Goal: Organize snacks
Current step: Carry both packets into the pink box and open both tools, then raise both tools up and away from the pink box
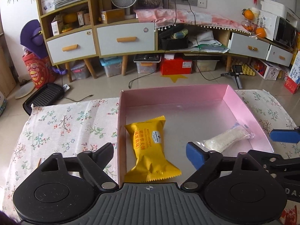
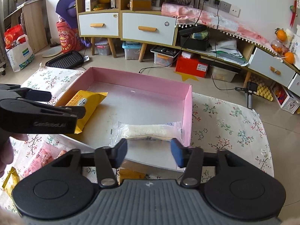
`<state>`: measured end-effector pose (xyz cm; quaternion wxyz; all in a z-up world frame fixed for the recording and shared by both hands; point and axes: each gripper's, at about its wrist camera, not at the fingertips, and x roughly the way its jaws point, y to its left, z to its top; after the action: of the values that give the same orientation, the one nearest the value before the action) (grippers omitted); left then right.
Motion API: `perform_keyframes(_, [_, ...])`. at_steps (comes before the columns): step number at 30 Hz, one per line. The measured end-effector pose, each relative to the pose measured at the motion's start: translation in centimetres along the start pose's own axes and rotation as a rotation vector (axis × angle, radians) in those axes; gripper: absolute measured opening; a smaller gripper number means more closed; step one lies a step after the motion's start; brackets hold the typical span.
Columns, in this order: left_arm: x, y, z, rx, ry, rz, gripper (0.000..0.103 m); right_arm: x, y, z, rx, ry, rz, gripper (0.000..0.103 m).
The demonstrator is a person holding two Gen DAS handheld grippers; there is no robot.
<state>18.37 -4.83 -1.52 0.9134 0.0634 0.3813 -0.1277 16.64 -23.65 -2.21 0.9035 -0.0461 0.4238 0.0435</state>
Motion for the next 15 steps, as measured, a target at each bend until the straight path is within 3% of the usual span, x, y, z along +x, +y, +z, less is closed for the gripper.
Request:
perform_keyframes(3, [-0.7,0.4,-0.4,-0.005,0.013,-0.004,0.09,0.0,0.0,-0.1,-0.004,0.001,-0.005,0.063])
perform_keyframes(15, [-4.7,1.5,-2.8,-0.023,0.05,-0.023,0.094,-1.6,0.5,-1.9,-0.082,0.034,0.016,0.078])
